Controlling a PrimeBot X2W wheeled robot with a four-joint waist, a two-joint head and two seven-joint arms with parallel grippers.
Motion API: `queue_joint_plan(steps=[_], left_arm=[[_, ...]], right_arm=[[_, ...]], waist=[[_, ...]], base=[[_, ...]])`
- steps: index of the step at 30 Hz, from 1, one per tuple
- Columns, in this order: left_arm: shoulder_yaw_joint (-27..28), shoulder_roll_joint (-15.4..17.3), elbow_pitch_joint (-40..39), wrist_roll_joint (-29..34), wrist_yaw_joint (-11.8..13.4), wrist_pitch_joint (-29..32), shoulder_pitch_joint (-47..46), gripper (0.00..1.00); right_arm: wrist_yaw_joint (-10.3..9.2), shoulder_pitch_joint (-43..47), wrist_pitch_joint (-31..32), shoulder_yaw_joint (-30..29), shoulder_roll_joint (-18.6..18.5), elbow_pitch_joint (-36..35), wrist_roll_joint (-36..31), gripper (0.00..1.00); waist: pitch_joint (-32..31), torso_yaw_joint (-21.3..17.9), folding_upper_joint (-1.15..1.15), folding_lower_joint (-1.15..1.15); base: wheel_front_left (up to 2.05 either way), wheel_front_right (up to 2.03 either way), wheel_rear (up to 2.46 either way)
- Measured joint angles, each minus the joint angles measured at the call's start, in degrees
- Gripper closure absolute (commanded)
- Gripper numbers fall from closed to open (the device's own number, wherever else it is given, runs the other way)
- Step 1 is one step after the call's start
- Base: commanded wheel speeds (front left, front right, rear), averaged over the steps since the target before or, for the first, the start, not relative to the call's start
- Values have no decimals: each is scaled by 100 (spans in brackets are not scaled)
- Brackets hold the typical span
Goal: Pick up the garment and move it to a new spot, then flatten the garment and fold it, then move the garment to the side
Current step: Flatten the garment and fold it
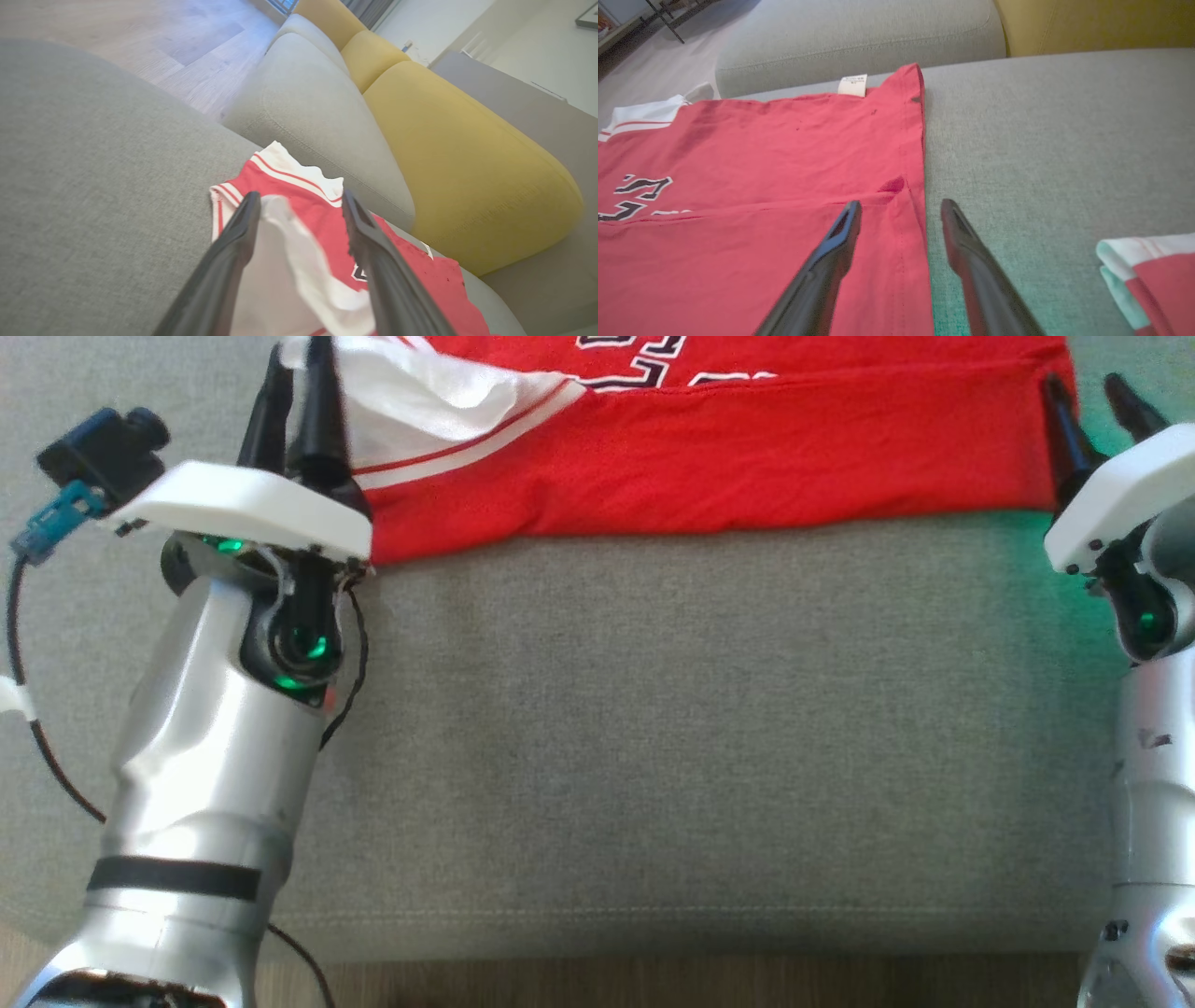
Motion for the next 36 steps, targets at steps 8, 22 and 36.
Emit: queue_joint_plan(steps=[8, 22, 36], left_arm=[[-135, 110, -318, 726, 70, -202, 592, 0], [-170, 222, -230, 866, 970, 178, 1999, 0], [-69, 166, 709, 837, 833, 19, 1397, 80]], right_arm=[[0, 283, -734, 92, 141, -240, 310, 0], [0, 1454, -728, 449, 335, -1138, 1034, 0], [0, 1587, -713, 508, 337, -929, 1092, 0]], waist=[[-393, -103, 0, -2], [-676, -504, 0, -2], [-648, -531, 0, -2]], base=[[0, 0, 0], [0, 0, 0], [0, 0, 0]])
